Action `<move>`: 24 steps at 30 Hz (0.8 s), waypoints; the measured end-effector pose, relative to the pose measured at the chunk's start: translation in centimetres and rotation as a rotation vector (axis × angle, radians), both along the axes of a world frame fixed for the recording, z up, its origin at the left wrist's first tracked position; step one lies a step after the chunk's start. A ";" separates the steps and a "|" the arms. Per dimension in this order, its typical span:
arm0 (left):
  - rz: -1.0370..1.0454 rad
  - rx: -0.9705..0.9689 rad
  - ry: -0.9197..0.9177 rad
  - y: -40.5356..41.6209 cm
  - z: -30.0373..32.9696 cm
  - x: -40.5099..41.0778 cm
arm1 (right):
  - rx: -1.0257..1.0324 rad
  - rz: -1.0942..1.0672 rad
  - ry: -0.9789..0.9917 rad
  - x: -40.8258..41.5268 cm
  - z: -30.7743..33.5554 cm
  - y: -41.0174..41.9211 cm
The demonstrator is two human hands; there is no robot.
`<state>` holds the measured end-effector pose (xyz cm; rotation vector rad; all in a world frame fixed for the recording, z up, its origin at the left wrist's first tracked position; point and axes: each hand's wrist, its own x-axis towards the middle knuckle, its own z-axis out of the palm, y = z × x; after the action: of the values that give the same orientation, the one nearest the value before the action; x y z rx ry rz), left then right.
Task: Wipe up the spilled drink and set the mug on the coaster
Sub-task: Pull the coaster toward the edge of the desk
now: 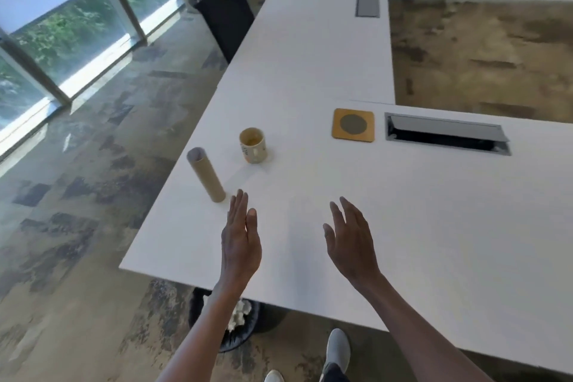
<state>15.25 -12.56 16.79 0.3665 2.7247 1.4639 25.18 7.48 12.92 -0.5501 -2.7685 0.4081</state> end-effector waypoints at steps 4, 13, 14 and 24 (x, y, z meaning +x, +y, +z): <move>-0.028 0.022 0.021 4.2 0.8 -0.3 | 0.004 -0.053 0.010 0.6 0.2 4.2; -0.072 -0.008 0.033 10.5 0.8 -1.5 | 0.014 -0.146 0.030 0.5 0.6 10.3; -0.079 -0.006 0.030 11.1 0.7 -1.8 | 0.011 -0.156 0.032 0.2 0.5 10.7; -0.087 0.010 0.079 17.5 -1.1 -8.1 | -0.044 -0.218 0.018 -6.0 0.5 16.0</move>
<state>7.13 4.95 15.71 0.5478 2.7233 1.4727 19.16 23.45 13.40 -0.8439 -2.6510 0.4221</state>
